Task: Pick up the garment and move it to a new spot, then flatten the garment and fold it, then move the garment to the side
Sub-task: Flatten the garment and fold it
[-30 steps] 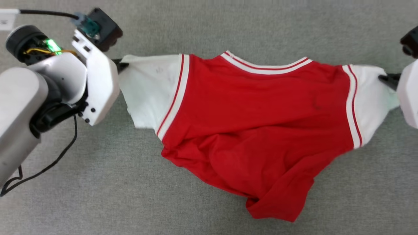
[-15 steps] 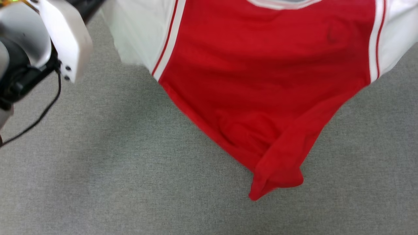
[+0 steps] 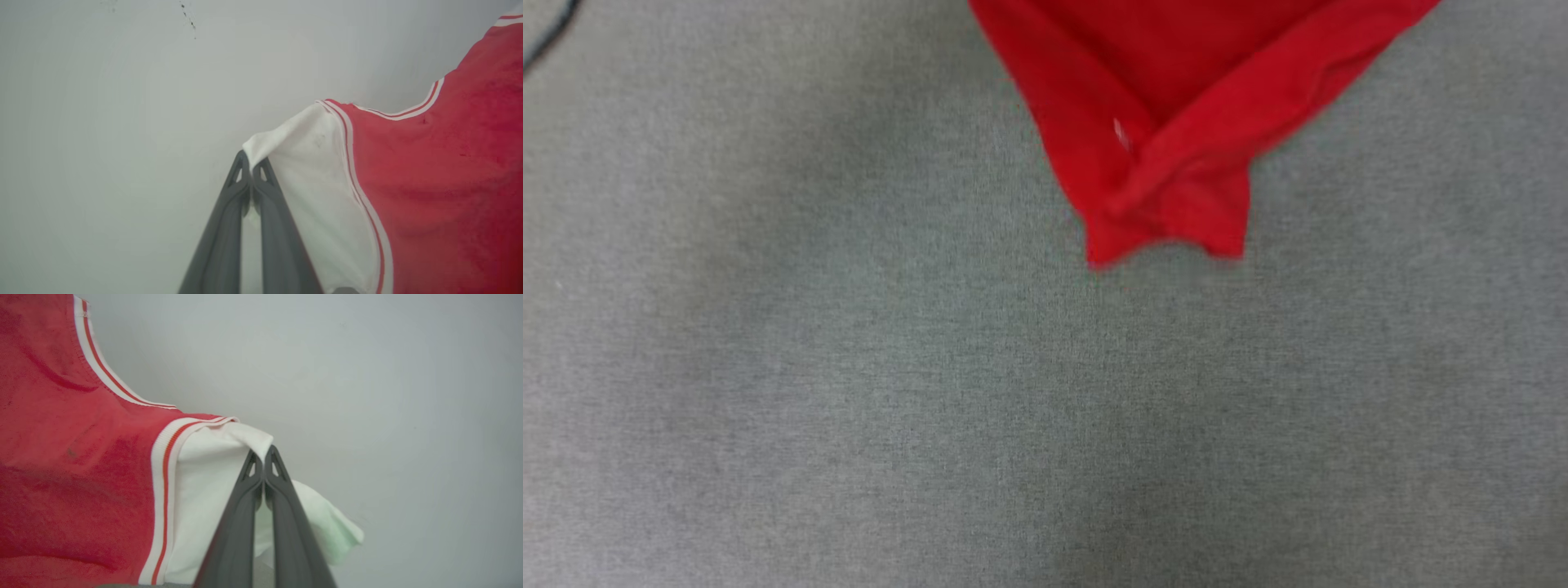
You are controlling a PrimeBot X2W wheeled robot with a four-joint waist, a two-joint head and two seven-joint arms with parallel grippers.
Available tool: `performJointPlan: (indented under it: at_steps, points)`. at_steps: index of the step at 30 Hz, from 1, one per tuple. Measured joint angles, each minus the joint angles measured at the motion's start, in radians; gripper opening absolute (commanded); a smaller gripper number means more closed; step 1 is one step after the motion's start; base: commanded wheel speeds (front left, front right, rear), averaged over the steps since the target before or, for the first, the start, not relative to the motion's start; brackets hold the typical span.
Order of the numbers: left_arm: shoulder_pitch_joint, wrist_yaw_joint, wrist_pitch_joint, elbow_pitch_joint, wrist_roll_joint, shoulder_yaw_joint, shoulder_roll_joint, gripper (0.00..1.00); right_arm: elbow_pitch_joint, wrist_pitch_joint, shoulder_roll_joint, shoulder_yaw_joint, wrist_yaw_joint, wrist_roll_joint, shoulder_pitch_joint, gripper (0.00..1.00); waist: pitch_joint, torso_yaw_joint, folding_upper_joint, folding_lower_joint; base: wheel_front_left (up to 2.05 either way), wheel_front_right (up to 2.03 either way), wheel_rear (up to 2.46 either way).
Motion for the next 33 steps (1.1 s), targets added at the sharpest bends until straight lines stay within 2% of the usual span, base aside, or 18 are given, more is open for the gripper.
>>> performJointPlan:
  at_steps: [6,12,18,22,28,30,33]
  points:
    - [-0.189,-0.002,-0.066,0.12,0.048,0.032,-0.058,0.0,0.099,-0.04,0.077,-0.012,0.0,-0.093,-0.207,0.0,0.089,0.005,0.0,0.0001,0.0,0.0,0.0]
    - [-0.344,-0.025,-0.109,0.225,0.064,0.05,-0.08,0.0,0.188,-0.093,0.137,0.005,0.0,-0.173,-0.383,0.0,0.154,0.004,0.0,0.0001,0.0,0.0,0.0]
    - [-0.4,-0.039,-0.163,0.321,0.048,0.053,-0.097,0.0,0.281,-0.147,0.185,0.057,0.0,-0.194,-0.497,0.0,0.181,0.005,0.0,0.0001,0.0,0.0,0.0]
    - [-0.382,-0.046,-0.197,0.37,0.033,0.025,-0.115,0.0,0.352,-0.186,0.216,0.095,0.0,-0.183,-0.482,0.0,0.181,0.012,0.0,0.0001,0.0,0.0,0.0]
    - [-0.244,-0.051,-0.264,0.43,-0.022,-0.025,-0.142,0.0,0.456,-0.269,0.262,0.154,0.0,-0.124,-0.314,0.0,0.157,0.01,0.0,0.0001,0.0,0.0,0.0]
    - [-0.181,-0.051,-0.313,0.422,-0.037,-0.052,-0.136,0.0,0.482,-0.304,0.276,0.172,0.0,-0.107,-0.257,0.0,0.144,0.008,0.0,0.0001,0.0,0.0,0.0]
    - [-0.077,-0.053,-0.364,0.398,-0.058,-0.096,-0.096,0.0,0.505,-0.359,0.304,0.201,0.0,-0.065,-0.165,0.0,0.123,-0.003,0.0,0.0001,0.0,0.0,0.0]
